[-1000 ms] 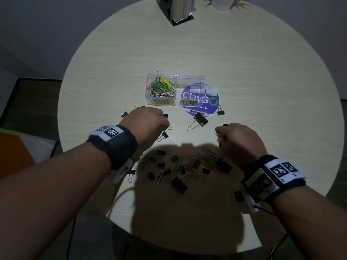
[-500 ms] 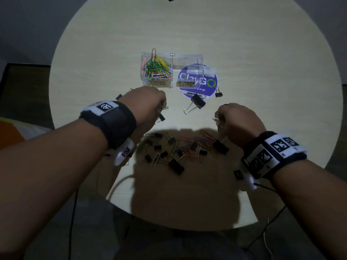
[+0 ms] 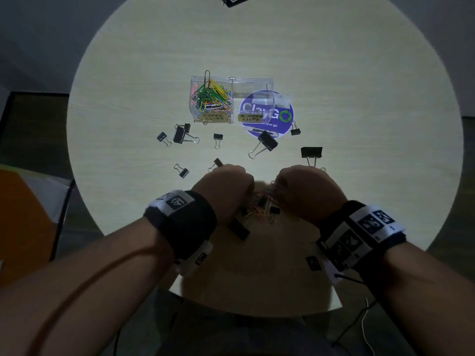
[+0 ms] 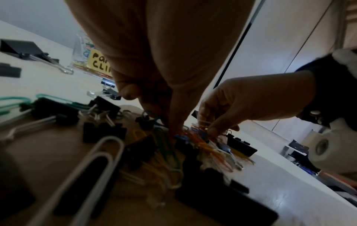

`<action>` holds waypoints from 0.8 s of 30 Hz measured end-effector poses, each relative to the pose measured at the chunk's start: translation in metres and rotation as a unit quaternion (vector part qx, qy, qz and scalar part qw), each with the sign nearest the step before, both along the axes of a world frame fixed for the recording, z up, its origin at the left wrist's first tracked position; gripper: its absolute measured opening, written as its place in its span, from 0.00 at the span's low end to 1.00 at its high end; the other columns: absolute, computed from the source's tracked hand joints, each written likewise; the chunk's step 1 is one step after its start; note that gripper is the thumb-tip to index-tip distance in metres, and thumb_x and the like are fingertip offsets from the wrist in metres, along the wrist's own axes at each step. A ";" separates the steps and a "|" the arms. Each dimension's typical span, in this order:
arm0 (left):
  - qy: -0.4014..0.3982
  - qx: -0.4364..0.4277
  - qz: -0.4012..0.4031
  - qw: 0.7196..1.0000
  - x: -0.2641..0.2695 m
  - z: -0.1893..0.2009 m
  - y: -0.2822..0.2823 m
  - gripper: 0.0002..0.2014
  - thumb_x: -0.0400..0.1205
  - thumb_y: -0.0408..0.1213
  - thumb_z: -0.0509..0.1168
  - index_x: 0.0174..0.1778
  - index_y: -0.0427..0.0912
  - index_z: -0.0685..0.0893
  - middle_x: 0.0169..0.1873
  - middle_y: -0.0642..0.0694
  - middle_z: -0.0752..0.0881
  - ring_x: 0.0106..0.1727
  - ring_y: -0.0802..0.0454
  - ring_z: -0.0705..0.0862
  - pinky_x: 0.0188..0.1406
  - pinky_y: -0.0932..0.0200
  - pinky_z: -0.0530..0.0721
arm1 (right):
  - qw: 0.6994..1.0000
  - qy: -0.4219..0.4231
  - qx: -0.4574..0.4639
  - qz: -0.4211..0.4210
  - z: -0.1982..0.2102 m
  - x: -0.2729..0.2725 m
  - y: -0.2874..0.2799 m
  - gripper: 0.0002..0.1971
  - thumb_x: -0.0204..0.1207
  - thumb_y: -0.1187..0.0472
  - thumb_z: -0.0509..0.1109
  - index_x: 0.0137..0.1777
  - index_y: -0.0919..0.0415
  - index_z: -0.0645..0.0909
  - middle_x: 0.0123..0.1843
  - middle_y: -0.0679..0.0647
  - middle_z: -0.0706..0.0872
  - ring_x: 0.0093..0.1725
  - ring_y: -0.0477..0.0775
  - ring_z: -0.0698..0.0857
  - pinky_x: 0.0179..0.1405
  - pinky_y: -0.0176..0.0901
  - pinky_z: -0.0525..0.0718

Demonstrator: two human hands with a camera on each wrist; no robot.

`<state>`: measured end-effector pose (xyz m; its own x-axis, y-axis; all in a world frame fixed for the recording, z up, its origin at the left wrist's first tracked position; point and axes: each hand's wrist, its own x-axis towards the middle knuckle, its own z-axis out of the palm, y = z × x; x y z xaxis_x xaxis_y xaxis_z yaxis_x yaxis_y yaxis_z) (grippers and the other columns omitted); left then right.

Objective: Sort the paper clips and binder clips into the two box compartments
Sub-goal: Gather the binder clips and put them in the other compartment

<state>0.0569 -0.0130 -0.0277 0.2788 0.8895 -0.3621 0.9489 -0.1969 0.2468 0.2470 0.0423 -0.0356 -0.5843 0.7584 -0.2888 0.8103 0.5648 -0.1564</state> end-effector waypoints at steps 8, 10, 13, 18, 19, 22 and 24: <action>-0.006 0.003 0.002 1.000 0.001 -0.004 0.000 0.08 0.79 0.31 0.64 0.50 0.38 0.87 0.46 0.39 0.83 0.46 0.40 0.84 0.46 0.50 0.83 | 0.999 -0.021 0.036 0.030 -0.005 -0.001 -0.003 0.18 0.77 0.46 0.71 0.32 0.56 0.75 0.30 0.52 0.66 0.24 0.56 0.74 0.22 0.41 0.78; -0.010 0.021 0.003 1.000 0.002 -0.001 -0.003 0.08 0.79 0.30 0.62 0.50 0.37 0.86 0.46 0.39 0.84 0.47 0.39 0.84 0.45 0.50 0.81 | 0.998 -0.001 0.046 0.051 -0.005 0.002 -0.003 0.25 0.78 0.37 0.64 0.32 0.57 0.76 0.27 0.52 0.68 0.23 0.57 0.72 0.22 0.41 0.75; -0.036 0.040 0.027 0.998 -0.003 0.001 -0.009 0.07 0.78 0.31 0.62 0.48 0.39 0.84 0.42 0.40 0.86 0.44 0.39 0.84 0.41 0.50 0.82 | 0.996 0.066 0.059 0.033 0.004 0.005 -0.003 0.25 0.75 0.34 0.66 0.31 0.55 0.78 0.24 0.51 0.72 0.22 0.58 0.71 0.23 0.40 0.69; -0.214 0.037 0.182 0.959 -0.021 0.011 -0.009 0.03 0.78 0.36 0.62 0.43 0.45 0.82 0.34 0.46 0.86 0.38 0.41 0.82 0.36 0.49 0.79 | 0.993 0.115 -0.026 -0.013 0.013 0.011 0.007 0.12 0.76 0.44 0.70 0.42 0.52 0.86 0.37 0.49 0.89 0.38 0.58 0.86 0.34 0.47 0.81; -0.251 0.018 0.237 0.938 -0.026 0.015 -0.007 0.02 0.77 0.36 0.66 0.42 0.47 0.82 0.33 0.49 0.86 0.38 0.45 0.83 0.38 0.49 0.81 | 0.989 0.126 -0.059 -0.047 0.016 0.010 0.010 0.09 0.77 0.48 0.70 0.43 0.52 0.87 0.39 0.48 0.91 0.41 0.55 0.87 0.39 0.47 0.82; -0.357 0.035 0.377 0.854 -0.041 0.026 0.004 0.07 0.77 0.31 0.69 0.39 0.50 0.83 0.25 0.57 0.85 0.30 0.59 0.84 0.32 0.59 0.86 | 0.952 0.200 -0.156 -0.173 0.025 0.002 0.019 0.05 0.74 0.52 0.75 0.41 0.51 0.90 0.37 0.44 0.92 0.41 0.44 0.88 0.46 0.47 0.85; -0.402 0.064 0.444 0.798 -0.052 0.036 0.017 0.09 0.79 0.27 0.68 0.41 0.47 0.84 0.22 0.57 0.83 0.26 0.63 0.82 0.25 0.70 0.80 | 0.913 0.263 -0.189 -0.247 0.037 -0.010 0.028 0.03 0.71 0.55 0.79 0.38 0.52 0.91 0.31 0.46 0.91 0.33 0.44 0.87 0.39 0.44 0.84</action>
